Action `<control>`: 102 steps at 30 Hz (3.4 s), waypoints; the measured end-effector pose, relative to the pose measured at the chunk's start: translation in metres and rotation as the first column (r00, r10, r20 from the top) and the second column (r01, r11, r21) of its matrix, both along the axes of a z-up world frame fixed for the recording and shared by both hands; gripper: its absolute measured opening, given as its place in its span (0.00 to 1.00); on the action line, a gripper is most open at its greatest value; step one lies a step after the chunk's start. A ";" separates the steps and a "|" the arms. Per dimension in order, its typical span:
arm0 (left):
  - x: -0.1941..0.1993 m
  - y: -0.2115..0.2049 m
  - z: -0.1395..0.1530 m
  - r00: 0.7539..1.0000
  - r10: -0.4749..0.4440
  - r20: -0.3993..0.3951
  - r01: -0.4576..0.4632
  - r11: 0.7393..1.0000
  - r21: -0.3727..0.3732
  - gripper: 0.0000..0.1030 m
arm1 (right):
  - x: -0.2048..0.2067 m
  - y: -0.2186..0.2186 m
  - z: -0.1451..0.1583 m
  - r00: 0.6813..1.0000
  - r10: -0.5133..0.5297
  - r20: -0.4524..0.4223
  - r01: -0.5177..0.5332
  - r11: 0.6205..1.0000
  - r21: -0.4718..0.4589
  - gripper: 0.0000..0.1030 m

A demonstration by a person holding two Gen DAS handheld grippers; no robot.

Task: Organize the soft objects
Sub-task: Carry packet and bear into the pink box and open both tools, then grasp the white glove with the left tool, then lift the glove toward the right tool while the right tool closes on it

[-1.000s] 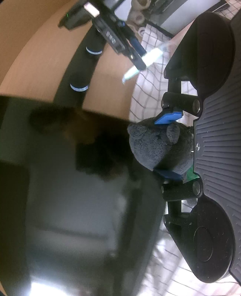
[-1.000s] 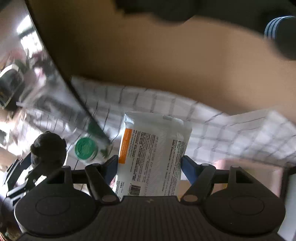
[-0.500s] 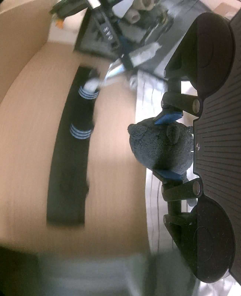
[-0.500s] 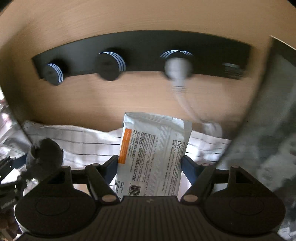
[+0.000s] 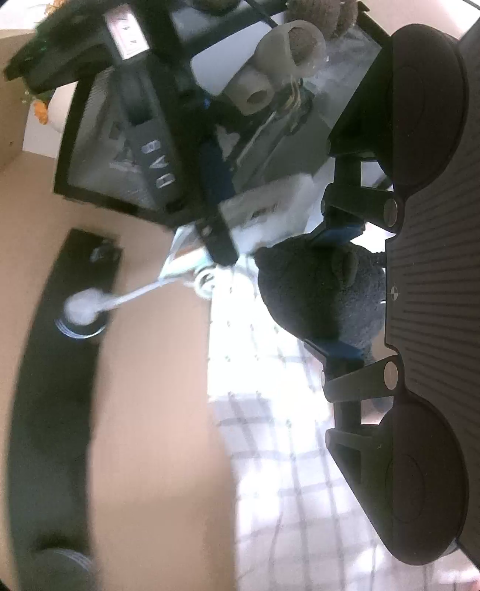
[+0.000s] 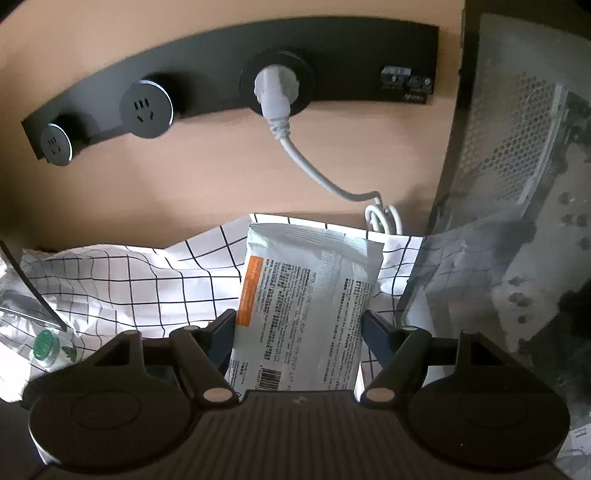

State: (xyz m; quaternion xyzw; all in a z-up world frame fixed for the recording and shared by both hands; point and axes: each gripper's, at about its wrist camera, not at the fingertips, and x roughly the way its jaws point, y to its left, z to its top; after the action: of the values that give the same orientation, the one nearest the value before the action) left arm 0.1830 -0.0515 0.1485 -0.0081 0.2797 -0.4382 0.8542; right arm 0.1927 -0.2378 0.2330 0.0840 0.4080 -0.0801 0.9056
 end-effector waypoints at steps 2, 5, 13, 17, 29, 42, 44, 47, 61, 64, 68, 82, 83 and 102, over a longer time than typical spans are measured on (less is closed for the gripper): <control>0.005 -0.009 -0.021 0.997 -0.022 -0.068 0.022 1.000 0.010 0.58 | 0.004 0.003 -0.009 1.000 -0.005 -0.007 0.005 1.000 -0.001 0.71; 0.006 -0.019 -0.042 0.994 0.040 -0.099 -0.028 0.992 0.122 0.51 | 0.010 0.000 -0.023 0.999 -0.010 -0.035 0.011 1.000 0.011 0.71; -0.013 0.029 -0.022 0.989 0.139 -0.043 -0.137 0.989 0.059 0.51 | 0.024 -0.008 -0.081 0.993 -0.008 -0.120 0.009 1.000 0.012 0.75; -0.037 0.078 -0.021 0.975 0.218 -0.042 -0.216 0.975 0.041 0.51 | 0.006 -0.005 -0.077 0.999 0.015 -0.042 -0.014 0.999 0.039 0.80; -0.076 0.280 -0.058 0.656 0.742 -0.138 -0.736 0.669 0.104 0.51 | -0.089 0.059 -0.084 0.979 0.172 0.111 -0.167 0.984 -0.056 0.83; -0.055 0.243 -0.075 0.794 0.577 -0.194 -0.566 0.817 0.113 0.51 | -0.137 0.136 -0.138 0.956 0.288 0.059 -0.287 0.957 -0.035 0.87; -0.038 0.231 -0.078 0.800 0.565 -0.200 -0.551 0.825 0.127 0.51 | -0.138 0.139 -0.140 0.958 0.285 0.038 -0.283 0.958 -0.043 0.87; -0.008 0.214 -0.084 0.788 0.580 -0.206 -0.551 0.814 0.184 0.51 | -0.142 0.142 -0.149 0.956 0.292 0.002 -0.292 0.956 -0.036 0.87; 0.041 0.159 -0.122 0.806 0.573 -0.145 -0.459 0.761 0.458 0.59 | -0.149 0.148 -0.187 0.946 0.310 -0.100 -0.318 0.945 -0.078 0.87; 0.044 0.163 -0.123 0.794 0.581 -0.180 -0.465 0.770 0.437 0.59 | -0.142 0.149 -0.188 0.944 0.315 -0.100 -0.324 0.943 -0.082 0.87; 0.033 0.166 -0.122 0.813 0.562 -0.153 -0.473 0.791 0.389 0.33 | -0.138 0.153 -0.189 0.936 0.337 -0.099 -0.346 0.934 -0.086 0.87; -0.028 0.224 -0.068 0.814 0.574 -0.083 -0.568 0.818 0.088 0.21 | -0.131 0.166 -0.188 0.926 0.368 -0.082 -0.376 0.921 -0.105 0.87; -0.032 0.233 -0.059 0.808 0.584 -0.072 -0.581 0.812 0.065 0.21 | -0.132 0.168 -0.187 0.925 0.373 -0.078 -0.379 0.920 -0.103 0.87; -0.075 0.316 -0.068 0.853 0.450 -0.263 -0.475 0.879 -0.039 0.24 | -0.124 0.256 -0.184 0.832 0.553 -0.037 -0.554 0.827 -0.095 0.87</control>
State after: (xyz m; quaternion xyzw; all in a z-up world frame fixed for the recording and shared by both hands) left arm 0.1078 0.2644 0.0807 -0.1730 0.3503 -0.2289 0.8916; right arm 0.0692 0.0187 0.0487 -0.0842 0.4139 0.1646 0.8913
